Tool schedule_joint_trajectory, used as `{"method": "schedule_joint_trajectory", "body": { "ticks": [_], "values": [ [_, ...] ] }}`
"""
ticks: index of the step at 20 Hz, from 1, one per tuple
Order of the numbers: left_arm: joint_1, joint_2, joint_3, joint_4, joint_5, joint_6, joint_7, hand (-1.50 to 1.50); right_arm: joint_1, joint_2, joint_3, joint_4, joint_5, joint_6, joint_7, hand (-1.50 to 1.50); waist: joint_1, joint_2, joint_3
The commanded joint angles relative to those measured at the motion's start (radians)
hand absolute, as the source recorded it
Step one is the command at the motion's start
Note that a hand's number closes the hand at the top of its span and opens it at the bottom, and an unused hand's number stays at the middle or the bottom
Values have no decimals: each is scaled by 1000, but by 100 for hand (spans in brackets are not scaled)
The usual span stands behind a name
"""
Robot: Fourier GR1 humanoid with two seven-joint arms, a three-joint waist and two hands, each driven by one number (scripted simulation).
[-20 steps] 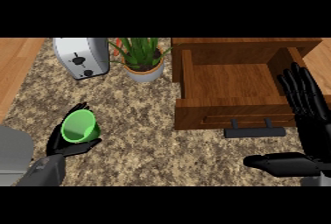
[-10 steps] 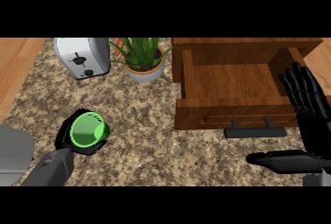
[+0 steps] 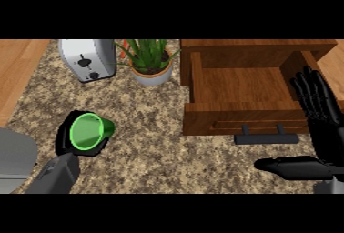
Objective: Pick up the cup, place it into the drawer and close the drawer
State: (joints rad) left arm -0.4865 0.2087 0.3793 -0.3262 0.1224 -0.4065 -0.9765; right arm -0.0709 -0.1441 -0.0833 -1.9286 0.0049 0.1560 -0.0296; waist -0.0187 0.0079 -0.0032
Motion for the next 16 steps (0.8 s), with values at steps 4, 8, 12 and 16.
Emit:
{"method": "schedule_joint_trajectory", "body": {
  "ticks": [4, 8, 12, 16],
  "values": [
    [-2, -16, 17, -76, 36, -71, -153, 150, 25, 4, -20, -2, -19, 2, -1, -150, 6, -5, 2],
    [-44, -80, -33, -178, 23, 3, -88, 150, 6, -28, -53, -45, -62, 22, 52, -150, 12, -11, 3],
    [-86, -77, -73, -278, 28, 3, 18, 150, -11, -34, -78, 26, -55, 23, 9, -150, 20, -11, 4],
    [-162, -98, -117, -414, 14, 117, 147, 150, 12, -9, -55, 27, -12, 2, -29, -150, 23, -12, 4]
  ]
}}
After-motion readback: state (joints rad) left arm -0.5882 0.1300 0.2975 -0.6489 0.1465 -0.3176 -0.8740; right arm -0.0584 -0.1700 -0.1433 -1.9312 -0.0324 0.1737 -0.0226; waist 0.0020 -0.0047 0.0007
